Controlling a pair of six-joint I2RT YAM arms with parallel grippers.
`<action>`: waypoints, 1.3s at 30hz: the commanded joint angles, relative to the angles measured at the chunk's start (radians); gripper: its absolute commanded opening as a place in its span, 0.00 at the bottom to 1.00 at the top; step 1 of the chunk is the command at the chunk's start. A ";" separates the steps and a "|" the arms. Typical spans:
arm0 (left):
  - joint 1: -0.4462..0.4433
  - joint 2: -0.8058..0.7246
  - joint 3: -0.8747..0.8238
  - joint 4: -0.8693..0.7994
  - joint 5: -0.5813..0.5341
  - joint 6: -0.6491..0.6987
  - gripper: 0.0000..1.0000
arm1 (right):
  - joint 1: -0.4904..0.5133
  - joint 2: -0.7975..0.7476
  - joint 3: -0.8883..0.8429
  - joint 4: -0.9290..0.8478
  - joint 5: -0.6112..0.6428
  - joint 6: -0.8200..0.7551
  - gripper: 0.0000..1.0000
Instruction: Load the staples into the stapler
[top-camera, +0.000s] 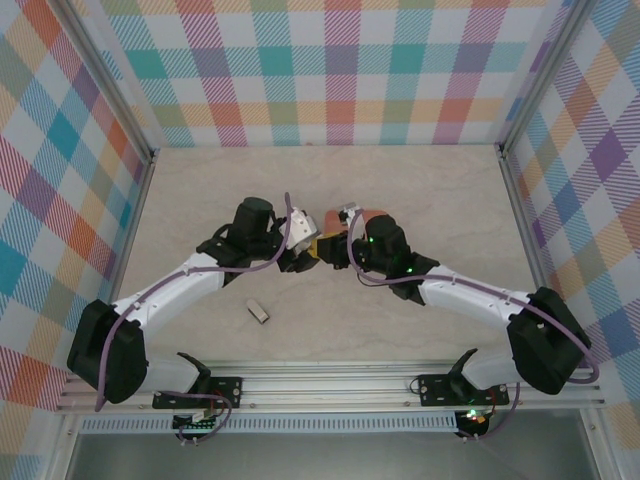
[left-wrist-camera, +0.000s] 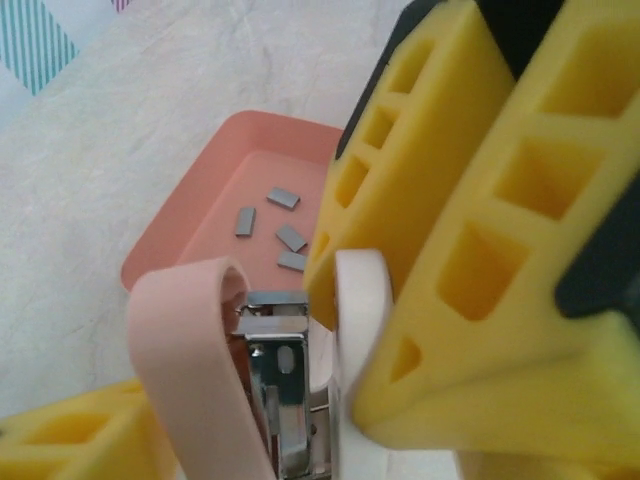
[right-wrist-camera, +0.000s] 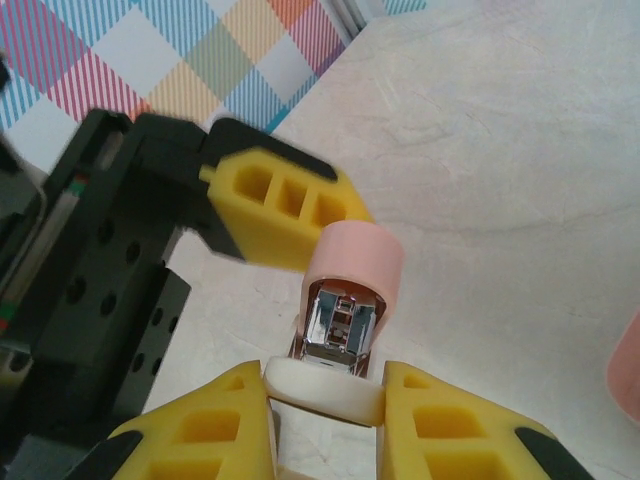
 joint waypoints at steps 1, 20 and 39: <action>-0.004 -0.012 0.056 -0.068 0.021 -0.010 0.77 | 0.002 -0.073 -0.026 0.012 0.004 -0.145 0.17; -0.004 -0.019 0.255 -0.541 0.326 0.415 0.63 | -0.084 -0.287 -0.033 -0.435 -0.412 -0.895 0.11; -0.013 0.056 0.273 -0.650 0.426 0.633 0.55 | -0.084 -0.177 0.106 -0.580 -0.540 -1.088 0.09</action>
